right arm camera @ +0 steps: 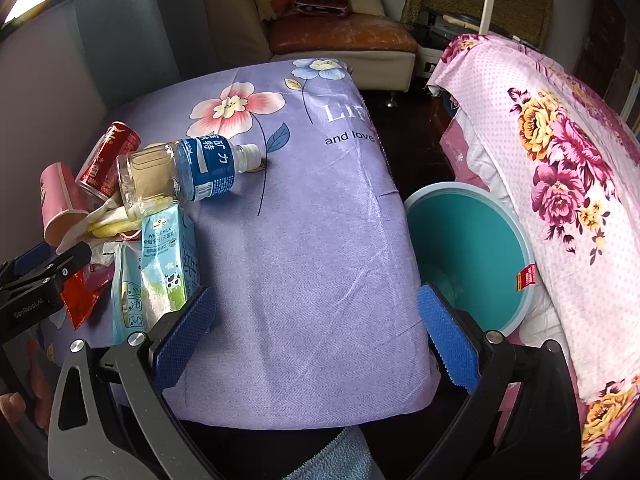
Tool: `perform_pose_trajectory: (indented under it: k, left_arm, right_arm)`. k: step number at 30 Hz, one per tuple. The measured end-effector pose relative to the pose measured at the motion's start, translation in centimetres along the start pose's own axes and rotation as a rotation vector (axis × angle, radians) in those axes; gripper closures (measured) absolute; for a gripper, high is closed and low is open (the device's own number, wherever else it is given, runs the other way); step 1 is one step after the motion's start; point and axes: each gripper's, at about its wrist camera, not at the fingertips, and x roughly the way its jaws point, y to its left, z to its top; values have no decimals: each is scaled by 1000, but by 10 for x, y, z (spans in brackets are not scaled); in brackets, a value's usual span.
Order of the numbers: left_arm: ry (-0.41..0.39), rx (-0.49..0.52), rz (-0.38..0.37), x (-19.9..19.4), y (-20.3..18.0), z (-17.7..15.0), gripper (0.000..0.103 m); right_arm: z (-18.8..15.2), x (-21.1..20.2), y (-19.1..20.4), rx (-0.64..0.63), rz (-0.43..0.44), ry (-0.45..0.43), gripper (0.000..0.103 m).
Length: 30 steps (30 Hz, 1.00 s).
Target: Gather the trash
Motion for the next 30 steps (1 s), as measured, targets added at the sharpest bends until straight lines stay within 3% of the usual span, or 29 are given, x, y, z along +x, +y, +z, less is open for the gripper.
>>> perform_pose_trajectory:
  k: [30]
  left_arm:
    - [17,-2,-1,6,6,8,3]
  right_arm:
    - [13,4,6,-4,2,23,6]
